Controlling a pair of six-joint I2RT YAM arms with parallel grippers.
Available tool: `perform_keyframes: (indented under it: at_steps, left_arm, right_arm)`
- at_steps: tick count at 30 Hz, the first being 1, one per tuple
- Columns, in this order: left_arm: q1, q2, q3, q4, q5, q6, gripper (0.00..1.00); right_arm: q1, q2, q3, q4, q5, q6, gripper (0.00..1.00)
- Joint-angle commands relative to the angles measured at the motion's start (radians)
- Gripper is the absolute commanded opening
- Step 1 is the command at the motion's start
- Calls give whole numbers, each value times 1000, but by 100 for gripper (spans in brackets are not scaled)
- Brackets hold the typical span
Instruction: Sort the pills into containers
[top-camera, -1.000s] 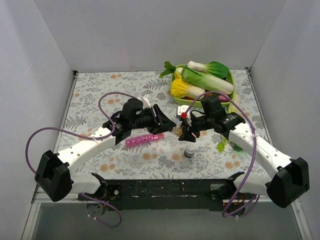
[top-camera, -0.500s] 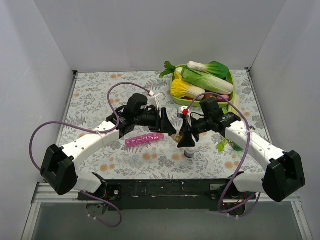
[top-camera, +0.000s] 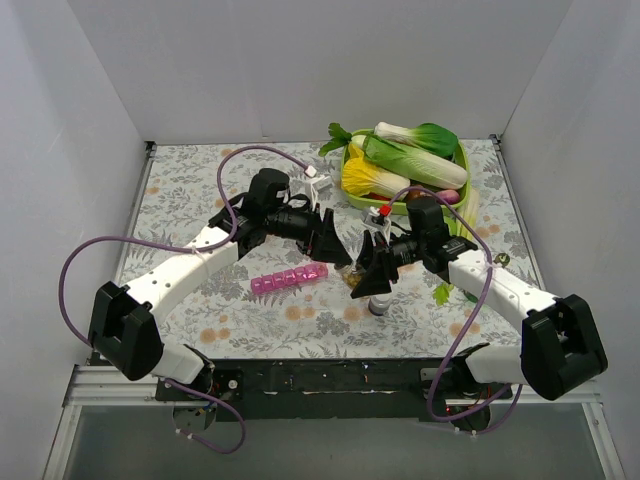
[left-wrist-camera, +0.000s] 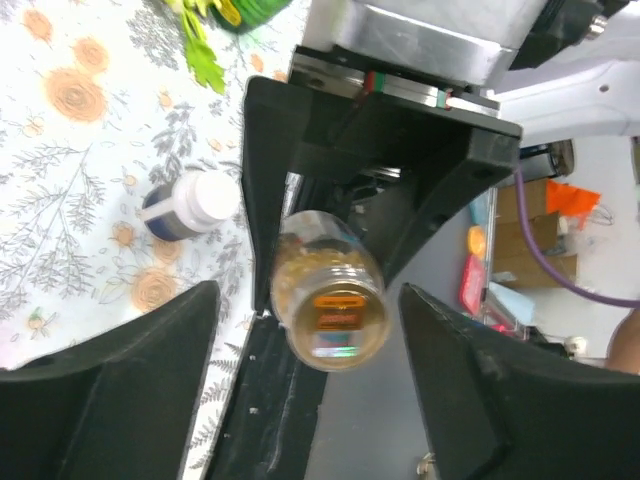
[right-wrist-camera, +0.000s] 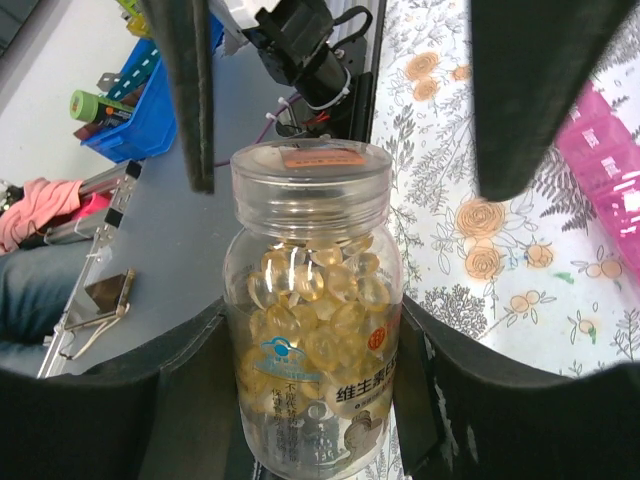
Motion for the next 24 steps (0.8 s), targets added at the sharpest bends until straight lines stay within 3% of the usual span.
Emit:
perform_keyframes:
  at_steps: [1,8,11,16,21,24]
  left_arm:
    - [41,-77,20,100,25,-77,90]
    - [63,-163,3,64,-26,-94,98]
    - [86,-233,-44,68,-127,-161,98]
    - [101,-352,-199,106,-346,-431,98]
    - [101,-346,-304,261,-295,-774,98]
    - [95,-331,-313,307,-316,-876,98]
  right_arm:
    - [1,-44,13,88,-68,-6,1]
    - [1,-53,41,-43,-22,-129,1]
    - [1,-59,95,-208,54,-292,1]
    - [5,-85,205,-396,356,-523,1]
    - [99,-154,211,-373,728,-644,1]
    - [154,-161,225,-380,849,-668,1]
